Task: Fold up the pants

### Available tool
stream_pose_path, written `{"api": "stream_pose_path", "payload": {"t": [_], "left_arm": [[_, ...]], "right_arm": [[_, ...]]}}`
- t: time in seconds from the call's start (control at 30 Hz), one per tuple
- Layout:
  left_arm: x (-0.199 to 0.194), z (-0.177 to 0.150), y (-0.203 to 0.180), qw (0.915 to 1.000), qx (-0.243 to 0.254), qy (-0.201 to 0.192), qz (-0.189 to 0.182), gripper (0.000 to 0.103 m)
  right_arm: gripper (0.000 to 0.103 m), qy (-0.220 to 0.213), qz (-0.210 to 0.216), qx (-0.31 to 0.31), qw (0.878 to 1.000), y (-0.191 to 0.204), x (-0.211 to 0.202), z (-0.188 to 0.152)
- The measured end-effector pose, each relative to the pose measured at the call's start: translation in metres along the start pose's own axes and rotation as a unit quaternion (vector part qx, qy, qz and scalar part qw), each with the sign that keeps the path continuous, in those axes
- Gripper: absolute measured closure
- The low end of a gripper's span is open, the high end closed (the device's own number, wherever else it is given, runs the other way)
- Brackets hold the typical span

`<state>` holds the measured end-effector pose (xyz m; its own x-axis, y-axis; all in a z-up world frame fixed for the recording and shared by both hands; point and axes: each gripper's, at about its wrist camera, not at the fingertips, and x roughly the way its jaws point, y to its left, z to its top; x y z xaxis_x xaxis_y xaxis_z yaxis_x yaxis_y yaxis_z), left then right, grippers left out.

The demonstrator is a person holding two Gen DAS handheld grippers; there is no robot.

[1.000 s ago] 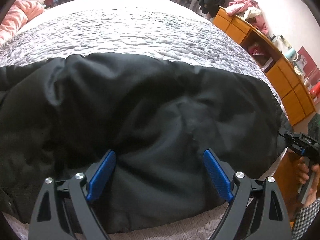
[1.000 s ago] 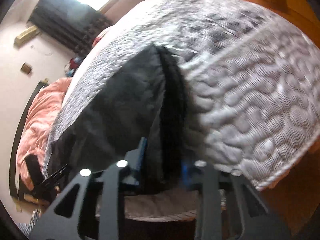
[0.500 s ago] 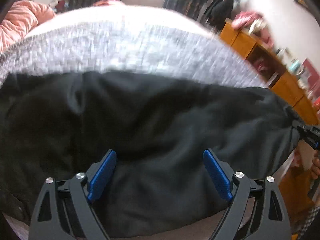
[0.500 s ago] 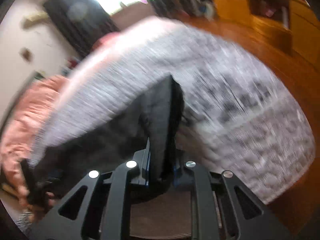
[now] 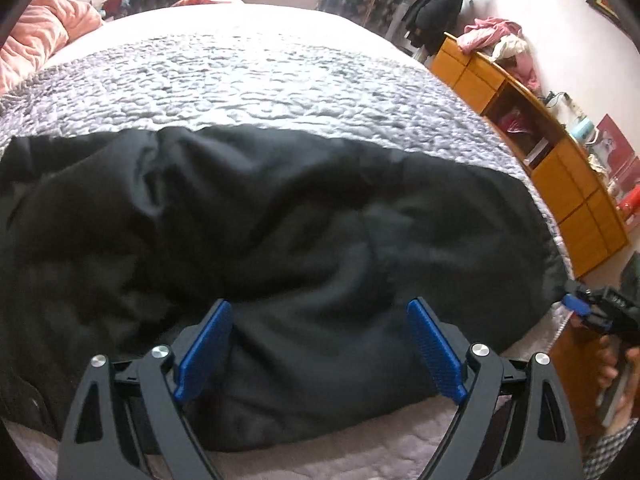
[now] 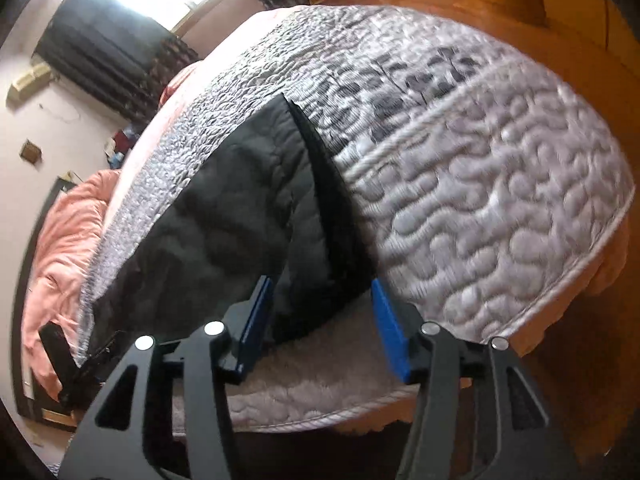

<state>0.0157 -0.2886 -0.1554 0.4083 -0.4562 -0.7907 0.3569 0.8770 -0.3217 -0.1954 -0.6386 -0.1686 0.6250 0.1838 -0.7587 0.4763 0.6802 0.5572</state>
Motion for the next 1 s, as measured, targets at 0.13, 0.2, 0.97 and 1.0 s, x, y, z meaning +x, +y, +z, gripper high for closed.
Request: {"api": "stream_pose_path", "payload": {"t": [0.13,0.2,0.97,1.0], "left_arm": [[0.002,-0.001,-0.009,0.9998,0.019,0.001,-0.004,0.013],[0.007,-0.002,-0.009,0.9996,0.027,0.005,0.003,0.013],[0.029,-0.006,0.008,0.9987,0.044,0.010,0.025,0.012],[0.028,-0.006,0.008,0.9987,0.045,0.011,0.022,0.012]], "right_arm": [[0.048,0.006,0.038,0.037,0.999,-0.011,0.009,-0.011],[0.048,0.012,0.047,0.047,0.998,-0.011,0.017,-0.015],[0.088,-0.006,0.052,0.045,0.998,0.011,0.047,-0.011],[0.088,0.001,0.048,0.055,0.997,0.010,0.052,-0.010]]}}
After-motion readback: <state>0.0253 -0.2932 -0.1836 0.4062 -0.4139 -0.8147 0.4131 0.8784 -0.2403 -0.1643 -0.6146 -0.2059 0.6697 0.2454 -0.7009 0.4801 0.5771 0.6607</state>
